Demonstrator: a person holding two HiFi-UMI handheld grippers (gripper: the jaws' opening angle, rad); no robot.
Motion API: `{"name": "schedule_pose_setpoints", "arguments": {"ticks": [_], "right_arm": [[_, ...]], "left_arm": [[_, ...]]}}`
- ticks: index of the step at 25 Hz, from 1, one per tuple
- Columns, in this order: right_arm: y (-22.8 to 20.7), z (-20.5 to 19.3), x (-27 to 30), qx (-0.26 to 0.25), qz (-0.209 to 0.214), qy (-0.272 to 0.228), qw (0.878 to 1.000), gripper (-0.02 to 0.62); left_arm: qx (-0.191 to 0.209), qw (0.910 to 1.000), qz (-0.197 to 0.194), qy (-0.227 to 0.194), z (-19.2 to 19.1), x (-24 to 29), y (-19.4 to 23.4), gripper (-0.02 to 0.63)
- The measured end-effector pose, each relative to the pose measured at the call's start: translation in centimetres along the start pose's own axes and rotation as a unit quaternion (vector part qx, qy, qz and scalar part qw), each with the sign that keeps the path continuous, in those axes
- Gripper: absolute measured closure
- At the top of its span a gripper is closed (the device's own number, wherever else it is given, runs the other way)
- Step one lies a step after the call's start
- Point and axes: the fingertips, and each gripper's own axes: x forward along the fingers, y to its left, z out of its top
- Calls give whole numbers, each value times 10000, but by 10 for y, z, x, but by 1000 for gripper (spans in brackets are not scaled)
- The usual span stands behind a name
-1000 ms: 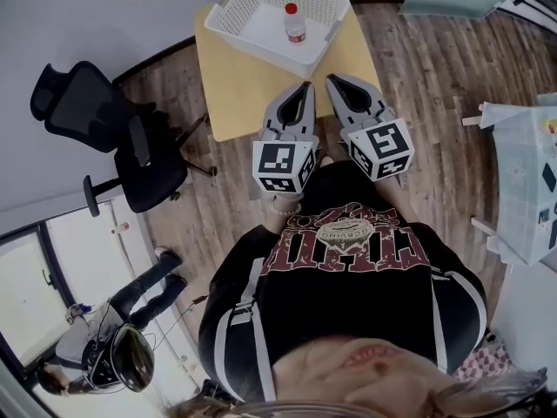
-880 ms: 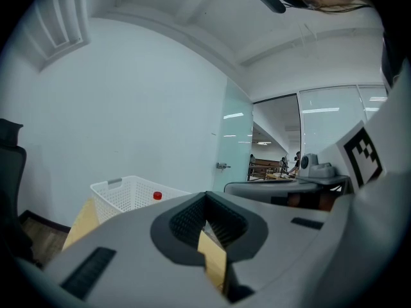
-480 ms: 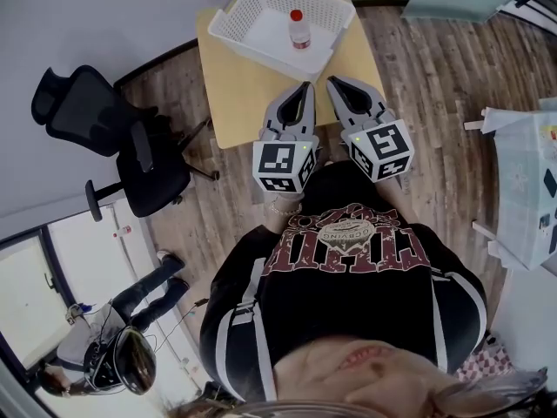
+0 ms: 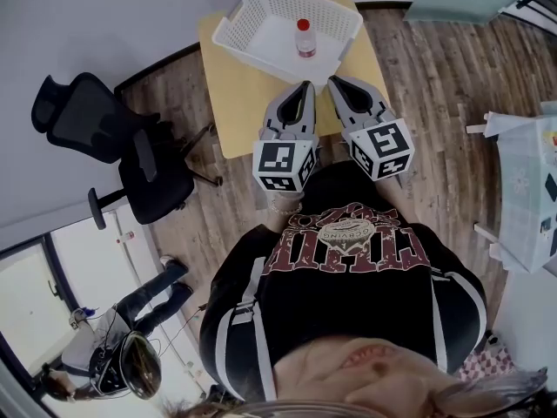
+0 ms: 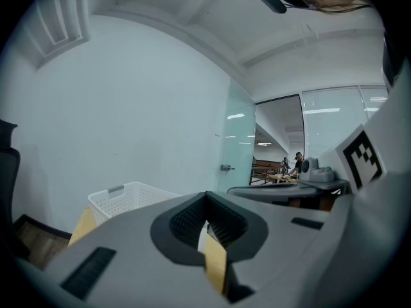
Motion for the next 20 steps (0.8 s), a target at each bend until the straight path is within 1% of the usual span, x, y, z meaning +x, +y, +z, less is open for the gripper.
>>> {"name": "schedule_pose_setpoints", "arguments": {"ticks": [12,20], "right_arm": [[-12,0,40,37,-155,92,9998,578],[-21,-1,60,47,-351,140,9993,578]], "left_arm": [[-14,9999,-115,74,5,22,32,560],[8,9996,-245,114,7,35,48,560]]}}
